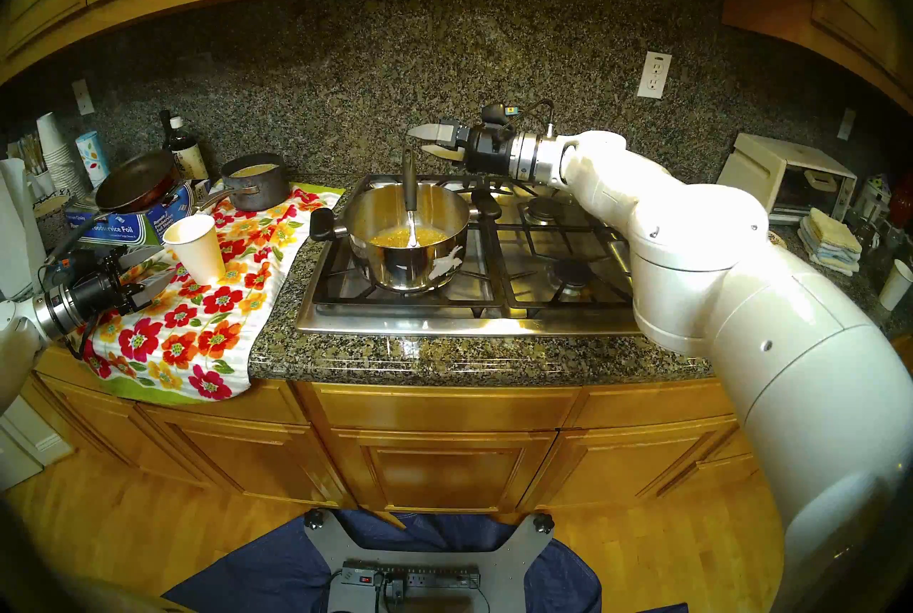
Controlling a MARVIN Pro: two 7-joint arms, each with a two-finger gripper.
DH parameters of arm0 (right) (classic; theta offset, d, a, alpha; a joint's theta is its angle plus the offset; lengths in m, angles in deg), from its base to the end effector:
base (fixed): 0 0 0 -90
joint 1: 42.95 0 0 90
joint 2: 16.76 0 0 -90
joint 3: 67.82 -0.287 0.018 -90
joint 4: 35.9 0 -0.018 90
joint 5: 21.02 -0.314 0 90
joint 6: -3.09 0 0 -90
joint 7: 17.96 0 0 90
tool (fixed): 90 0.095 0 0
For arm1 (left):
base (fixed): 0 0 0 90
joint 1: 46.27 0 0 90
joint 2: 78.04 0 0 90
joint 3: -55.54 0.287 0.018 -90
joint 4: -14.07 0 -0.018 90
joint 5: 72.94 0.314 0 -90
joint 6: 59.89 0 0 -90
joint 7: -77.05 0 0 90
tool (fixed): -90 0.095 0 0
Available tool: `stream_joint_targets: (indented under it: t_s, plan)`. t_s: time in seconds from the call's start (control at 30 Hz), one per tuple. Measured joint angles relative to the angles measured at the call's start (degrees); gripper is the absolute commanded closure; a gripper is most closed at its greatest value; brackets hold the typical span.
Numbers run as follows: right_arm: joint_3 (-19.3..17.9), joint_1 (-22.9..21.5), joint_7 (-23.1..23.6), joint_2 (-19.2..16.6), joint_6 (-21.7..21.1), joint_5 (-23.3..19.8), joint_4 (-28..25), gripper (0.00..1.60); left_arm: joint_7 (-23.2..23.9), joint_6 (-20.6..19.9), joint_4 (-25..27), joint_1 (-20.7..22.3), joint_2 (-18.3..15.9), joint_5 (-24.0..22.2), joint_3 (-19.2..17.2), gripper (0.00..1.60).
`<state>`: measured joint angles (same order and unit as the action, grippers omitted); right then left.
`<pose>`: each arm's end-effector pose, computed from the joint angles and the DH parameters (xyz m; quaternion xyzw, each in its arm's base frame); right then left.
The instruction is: Pour oats into pot and stir with a spoon
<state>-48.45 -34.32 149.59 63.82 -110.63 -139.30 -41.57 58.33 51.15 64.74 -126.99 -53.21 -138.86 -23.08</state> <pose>0.6157 0.0219 -0.0981 -0.6602 -0.2332 -0.4135 0.5821 0.3544 0.3712 -0.2173 0.6670 -0.2896 0.6558 0.2030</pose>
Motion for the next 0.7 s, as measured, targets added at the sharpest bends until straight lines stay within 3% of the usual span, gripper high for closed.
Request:
stream_joint_targets:
  t_s: [0.7]
  plan:
    - [0.0,0.0,0.0,0.0,0.0,0.0,0.0,0.0,2.0,-0.1,-3.3,7.8,4.5,6.2,1.4,0.0]
